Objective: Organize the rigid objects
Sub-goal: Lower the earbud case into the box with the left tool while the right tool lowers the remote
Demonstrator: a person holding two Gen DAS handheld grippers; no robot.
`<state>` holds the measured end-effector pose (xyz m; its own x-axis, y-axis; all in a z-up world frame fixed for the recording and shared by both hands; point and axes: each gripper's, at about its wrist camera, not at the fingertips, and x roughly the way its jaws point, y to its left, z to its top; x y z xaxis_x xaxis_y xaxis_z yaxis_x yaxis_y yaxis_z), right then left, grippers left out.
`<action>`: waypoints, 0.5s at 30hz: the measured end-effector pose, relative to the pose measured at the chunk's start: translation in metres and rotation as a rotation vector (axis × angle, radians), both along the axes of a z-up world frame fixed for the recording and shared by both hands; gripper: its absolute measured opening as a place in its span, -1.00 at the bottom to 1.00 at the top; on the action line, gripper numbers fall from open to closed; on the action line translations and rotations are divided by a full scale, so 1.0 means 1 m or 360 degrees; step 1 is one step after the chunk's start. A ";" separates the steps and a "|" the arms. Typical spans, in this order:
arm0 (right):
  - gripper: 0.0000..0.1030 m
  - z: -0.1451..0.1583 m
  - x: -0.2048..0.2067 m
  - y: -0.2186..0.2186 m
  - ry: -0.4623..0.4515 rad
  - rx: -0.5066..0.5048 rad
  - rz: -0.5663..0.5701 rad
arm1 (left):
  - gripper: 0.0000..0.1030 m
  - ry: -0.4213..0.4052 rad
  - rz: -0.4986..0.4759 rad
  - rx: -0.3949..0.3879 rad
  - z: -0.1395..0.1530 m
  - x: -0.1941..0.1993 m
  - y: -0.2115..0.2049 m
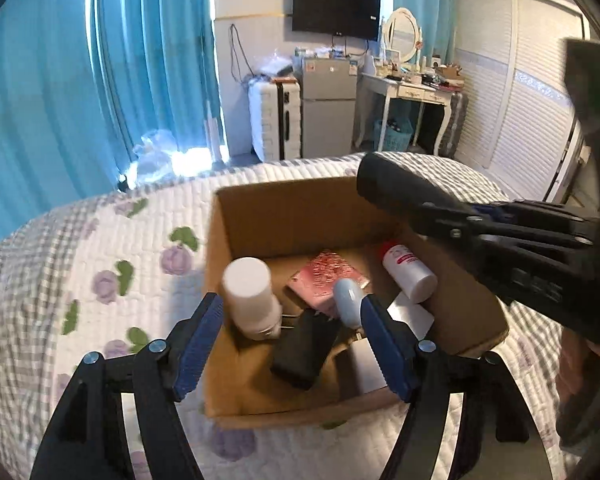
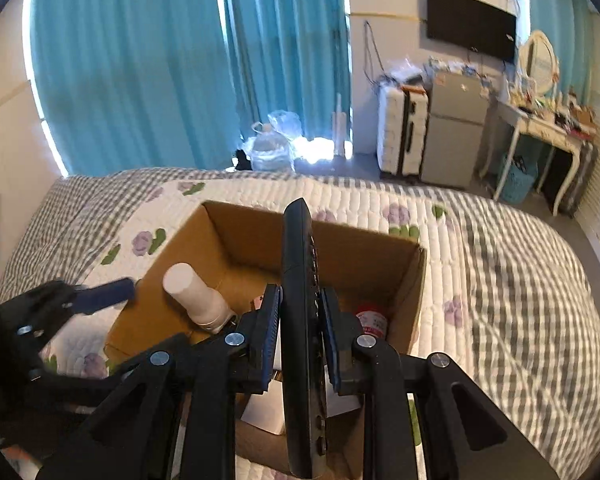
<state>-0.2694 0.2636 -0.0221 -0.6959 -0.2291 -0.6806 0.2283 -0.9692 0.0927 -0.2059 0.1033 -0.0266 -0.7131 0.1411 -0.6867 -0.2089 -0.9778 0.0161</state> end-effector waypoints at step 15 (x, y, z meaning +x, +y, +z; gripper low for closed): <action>-0.32 -0.013 -0.008 -0.004 -0.0040 0.0055 -0.0122 | 0.45 0.0032 0.0072 0.0101 0.000 0.008 -0.017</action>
